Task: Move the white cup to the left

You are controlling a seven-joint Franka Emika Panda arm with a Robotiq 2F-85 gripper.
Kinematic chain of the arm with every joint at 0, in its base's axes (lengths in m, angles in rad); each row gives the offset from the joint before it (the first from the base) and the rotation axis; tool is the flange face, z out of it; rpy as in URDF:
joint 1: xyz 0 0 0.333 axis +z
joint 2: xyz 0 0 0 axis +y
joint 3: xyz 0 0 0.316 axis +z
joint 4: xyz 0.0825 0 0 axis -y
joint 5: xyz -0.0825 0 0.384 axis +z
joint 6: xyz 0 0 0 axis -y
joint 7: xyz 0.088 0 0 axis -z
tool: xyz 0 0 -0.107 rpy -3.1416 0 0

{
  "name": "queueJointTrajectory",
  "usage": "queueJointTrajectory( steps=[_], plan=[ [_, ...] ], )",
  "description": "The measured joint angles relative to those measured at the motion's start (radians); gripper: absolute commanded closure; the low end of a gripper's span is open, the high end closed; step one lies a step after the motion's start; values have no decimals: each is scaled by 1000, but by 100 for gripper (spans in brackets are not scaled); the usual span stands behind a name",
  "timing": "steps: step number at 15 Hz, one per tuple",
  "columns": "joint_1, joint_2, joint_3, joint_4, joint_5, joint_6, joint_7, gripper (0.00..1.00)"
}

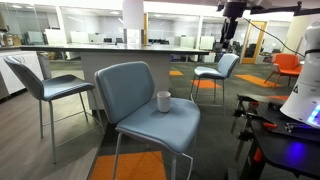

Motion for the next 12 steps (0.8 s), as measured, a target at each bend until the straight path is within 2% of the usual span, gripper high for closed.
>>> queueJointTrajectory(
  steps=[3,6,9,12],
  plan=[
    [-38,177,-20,30,-3,158,13,0],
    [-67,390,-34,117,-6,273,61,0],
    [-101,609,-35,239,-65,359,253,0],
    [-88,797,-62,371,-151,370,483,0]
  ],
)
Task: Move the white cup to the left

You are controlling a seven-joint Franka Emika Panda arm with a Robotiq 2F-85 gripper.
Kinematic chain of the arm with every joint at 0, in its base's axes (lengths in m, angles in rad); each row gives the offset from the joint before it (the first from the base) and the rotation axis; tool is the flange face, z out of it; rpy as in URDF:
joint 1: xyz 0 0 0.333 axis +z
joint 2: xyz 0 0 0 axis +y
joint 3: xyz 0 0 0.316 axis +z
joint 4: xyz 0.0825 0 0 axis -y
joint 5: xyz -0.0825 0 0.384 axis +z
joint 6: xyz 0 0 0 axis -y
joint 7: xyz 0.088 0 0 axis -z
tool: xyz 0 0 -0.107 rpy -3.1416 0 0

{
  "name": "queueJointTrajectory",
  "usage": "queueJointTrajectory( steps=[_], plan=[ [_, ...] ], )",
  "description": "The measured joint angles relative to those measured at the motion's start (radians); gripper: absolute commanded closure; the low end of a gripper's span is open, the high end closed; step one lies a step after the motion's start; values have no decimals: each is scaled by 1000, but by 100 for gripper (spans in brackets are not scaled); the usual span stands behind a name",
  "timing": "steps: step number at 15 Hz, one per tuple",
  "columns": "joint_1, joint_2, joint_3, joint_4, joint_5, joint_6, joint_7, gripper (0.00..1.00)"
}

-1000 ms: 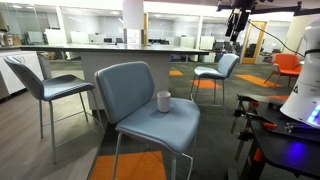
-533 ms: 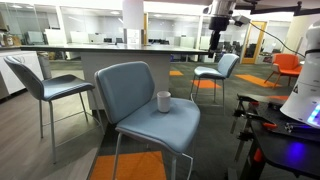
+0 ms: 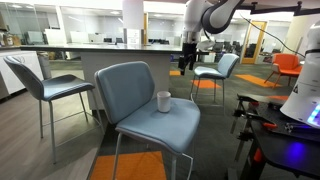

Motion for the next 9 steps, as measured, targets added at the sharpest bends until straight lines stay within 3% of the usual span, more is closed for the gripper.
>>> queueJointTrajectory(
  steps=[4,9],
  plan=[
    [74,187,-85,146,22,-9,189,0],
    [91,356,-119,264,262,-6,213,0]
  ],
)
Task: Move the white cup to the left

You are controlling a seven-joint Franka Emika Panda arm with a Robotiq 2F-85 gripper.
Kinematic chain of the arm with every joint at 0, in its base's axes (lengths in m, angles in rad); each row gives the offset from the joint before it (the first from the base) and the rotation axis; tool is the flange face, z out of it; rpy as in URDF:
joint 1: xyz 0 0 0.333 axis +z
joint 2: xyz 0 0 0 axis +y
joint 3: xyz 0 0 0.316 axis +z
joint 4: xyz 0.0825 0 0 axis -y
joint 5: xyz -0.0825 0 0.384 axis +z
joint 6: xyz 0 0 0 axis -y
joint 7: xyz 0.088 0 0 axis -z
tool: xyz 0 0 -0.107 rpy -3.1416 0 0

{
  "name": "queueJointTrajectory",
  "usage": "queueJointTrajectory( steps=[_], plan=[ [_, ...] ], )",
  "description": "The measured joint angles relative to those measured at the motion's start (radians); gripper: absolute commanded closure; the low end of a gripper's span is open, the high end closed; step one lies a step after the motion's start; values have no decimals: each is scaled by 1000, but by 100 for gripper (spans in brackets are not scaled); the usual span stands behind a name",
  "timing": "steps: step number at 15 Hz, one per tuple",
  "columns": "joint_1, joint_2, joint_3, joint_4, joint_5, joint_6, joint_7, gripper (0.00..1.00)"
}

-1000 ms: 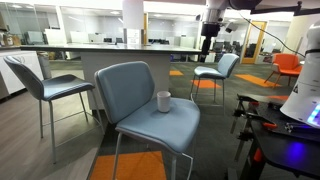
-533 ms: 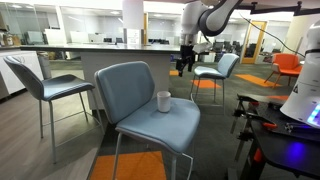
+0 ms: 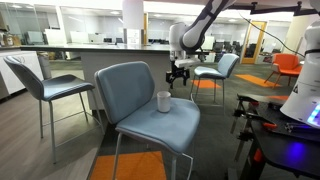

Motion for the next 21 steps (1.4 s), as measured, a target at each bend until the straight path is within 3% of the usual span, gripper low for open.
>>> queueJointTrajectory(
  steps=[4,15,16,17,21],
  plan=[
    [-11,94,-11,77,151,36,-18,0],
    [-42,265,-45,214,301,179,-94,0],
    [-46,279,-44,228,313,179,-103,10],
    [-50,293,-43,239,321,179,-112,28],
    [-53,334,-40,275,332,179,-120,58]
  ],
)
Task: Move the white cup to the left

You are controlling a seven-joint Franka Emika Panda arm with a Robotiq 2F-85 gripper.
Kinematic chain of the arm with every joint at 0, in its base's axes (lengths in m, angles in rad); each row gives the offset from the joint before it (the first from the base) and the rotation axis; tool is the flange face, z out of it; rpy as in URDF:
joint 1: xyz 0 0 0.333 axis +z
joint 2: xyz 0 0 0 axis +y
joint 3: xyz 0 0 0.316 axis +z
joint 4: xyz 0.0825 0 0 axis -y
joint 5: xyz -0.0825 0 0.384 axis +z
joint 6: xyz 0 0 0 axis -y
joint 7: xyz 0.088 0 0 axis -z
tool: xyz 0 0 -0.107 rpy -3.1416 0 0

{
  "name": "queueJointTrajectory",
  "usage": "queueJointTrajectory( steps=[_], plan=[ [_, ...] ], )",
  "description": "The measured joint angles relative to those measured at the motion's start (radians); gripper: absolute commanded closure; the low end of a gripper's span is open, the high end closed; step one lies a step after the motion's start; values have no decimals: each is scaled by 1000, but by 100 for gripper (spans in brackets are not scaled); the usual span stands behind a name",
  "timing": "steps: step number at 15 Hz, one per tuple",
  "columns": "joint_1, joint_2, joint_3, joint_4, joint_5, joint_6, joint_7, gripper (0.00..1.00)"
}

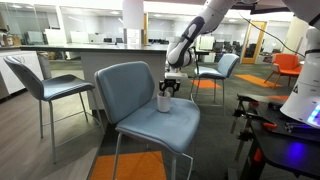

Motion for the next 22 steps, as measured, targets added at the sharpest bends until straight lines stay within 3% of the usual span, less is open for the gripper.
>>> queueJointTrajectory(
  steps=[5,6,11,16,22],
  plan=[
    [9,22,-4,19,-10,-13,-31,97],
    [14,23,-9,22,-18,-25,-41,100],
    [40,23,-31,39,-90,-112,-61,97],
    [91,19,-31,49,-143,-122,-103,97],
    [111,5,53,49,-144,-120,-208,97]
  ],
)
